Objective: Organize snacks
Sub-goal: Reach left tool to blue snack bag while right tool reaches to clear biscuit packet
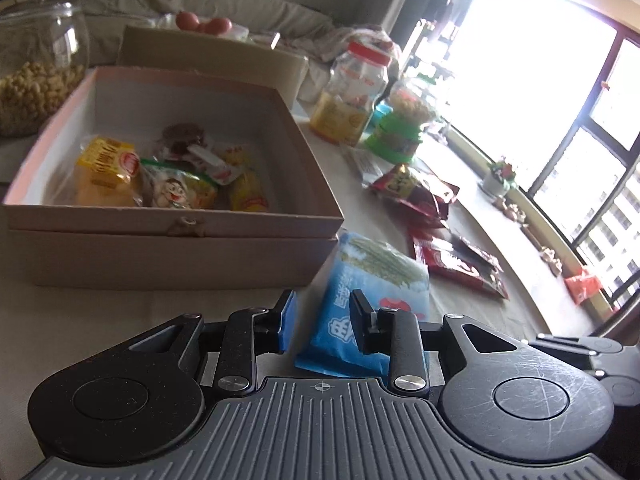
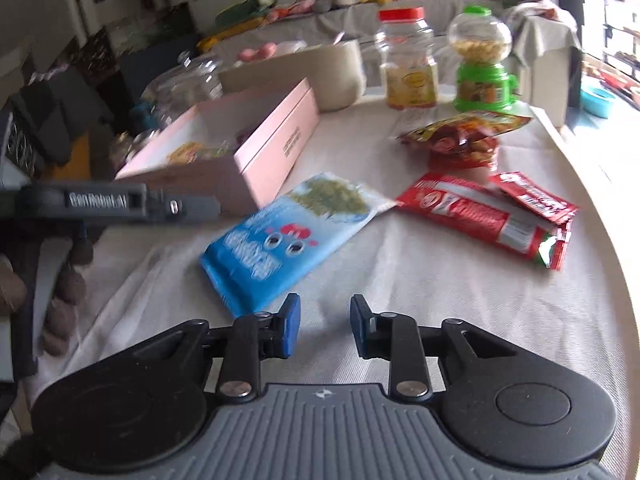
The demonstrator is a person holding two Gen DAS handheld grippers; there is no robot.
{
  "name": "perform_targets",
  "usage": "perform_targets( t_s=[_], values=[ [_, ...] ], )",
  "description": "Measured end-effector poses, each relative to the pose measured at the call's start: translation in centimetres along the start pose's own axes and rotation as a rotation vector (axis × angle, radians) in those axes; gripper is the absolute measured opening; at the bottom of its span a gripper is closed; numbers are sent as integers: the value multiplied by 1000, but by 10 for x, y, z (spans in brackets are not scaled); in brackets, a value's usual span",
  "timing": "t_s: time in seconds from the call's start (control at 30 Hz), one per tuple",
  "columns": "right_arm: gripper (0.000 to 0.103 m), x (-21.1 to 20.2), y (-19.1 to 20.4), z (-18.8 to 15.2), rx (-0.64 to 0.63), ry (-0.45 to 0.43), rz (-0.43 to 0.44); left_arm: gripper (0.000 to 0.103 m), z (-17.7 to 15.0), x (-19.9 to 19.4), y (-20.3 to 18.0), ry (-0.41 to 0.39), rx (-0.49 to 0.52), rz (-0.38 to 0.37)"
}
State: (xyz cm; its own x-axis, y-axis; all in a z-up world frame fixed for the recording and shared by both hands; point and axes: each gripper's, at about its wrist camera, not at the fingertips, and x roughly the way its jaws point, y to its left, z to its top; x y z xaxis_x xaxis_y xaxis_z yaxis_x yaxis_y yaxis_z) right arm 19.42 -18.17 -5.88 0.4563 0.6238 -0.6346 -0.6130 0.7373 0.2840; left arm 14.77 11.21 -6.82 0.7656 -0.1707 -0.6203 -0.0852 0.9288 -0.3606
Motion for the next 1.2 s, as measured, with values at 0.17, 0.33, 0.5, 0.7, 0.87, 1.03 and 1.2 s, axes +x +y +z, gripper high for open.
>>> perform_targets(
  t_s=[0.17,0.33,0.5,0.7,0.87,1.03,1.2],
  values=[
    [42,13,-7,12,91,-54,6,33,2,19,-2,31,14,6],
    [37,33,2,13,56,-16,-21,33,-4,27,1,58,-16,-38],
    [34,25,18,-1,-5,-4,33,33,-13,13,-8,102,-15,-103],
    [34,6,25,-17,-19,14,97,34,-30,-25,-14,116,-2,-134],
    [34,-12,40,-18,-128,-2,89,33,-40,-42,-12,96,1,-105],
    [69,-15,31,28,-162,-113,-101,33,-40,-22,-17,127,-36,-183],
    [79,22,-18,100,68,-136,-235,33,-38,-15,-16,66,-21,-179]
  ],
)
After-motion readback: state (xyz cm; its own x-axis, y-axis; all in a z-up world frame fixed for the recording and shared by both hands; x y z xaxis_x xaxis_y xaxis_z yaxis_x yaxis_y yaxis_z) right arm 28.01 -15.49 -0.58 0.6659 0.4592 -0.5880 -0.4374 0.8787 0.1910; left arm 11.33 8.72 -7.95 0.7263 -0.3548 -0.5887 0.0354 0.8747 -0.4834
